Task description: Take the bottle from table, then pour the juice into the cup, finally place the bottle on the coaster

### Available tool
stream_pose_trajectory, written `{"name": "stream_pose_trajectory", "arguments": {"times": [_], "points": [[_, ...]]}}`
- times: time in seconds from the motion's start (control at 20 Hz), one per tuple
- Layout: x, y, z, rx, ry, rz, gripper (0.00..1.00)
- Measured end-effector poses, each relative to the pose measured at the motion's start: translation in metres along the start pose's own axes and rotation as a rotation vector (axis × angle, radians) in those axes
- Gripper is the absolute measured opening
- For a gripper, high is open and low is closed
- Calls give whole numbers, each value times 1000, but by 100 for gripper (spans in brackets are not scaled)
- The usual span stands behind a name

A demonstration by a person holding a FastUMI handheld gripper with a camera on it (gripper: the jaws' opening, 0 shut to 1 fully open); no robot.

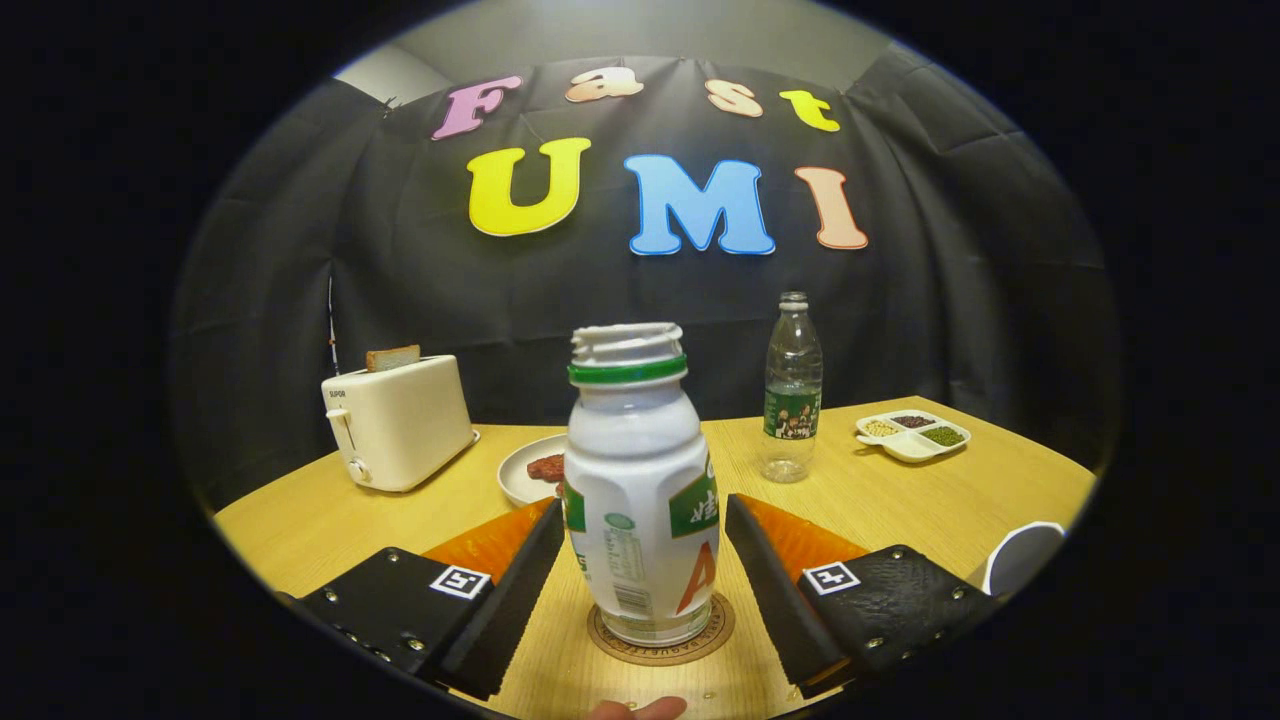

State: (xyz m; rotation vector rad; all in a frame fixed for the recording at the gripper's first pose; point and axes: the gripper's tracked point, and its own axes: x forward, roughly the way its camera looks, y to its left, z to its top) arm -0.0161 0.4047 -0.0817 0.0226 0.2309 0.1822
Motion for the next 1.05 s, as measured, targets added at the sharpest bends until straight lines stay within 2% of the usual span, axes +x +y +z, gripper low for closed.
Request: {"name": "stream_pose_trajectory", "arguments": {"times": [0.35,0.75,1.05], "points": [[-27,4,70,-19,-146,-1,98],[-100,14,172,-51,-404,31,98],[-136,2,189,-62,-430,42,98]]}}
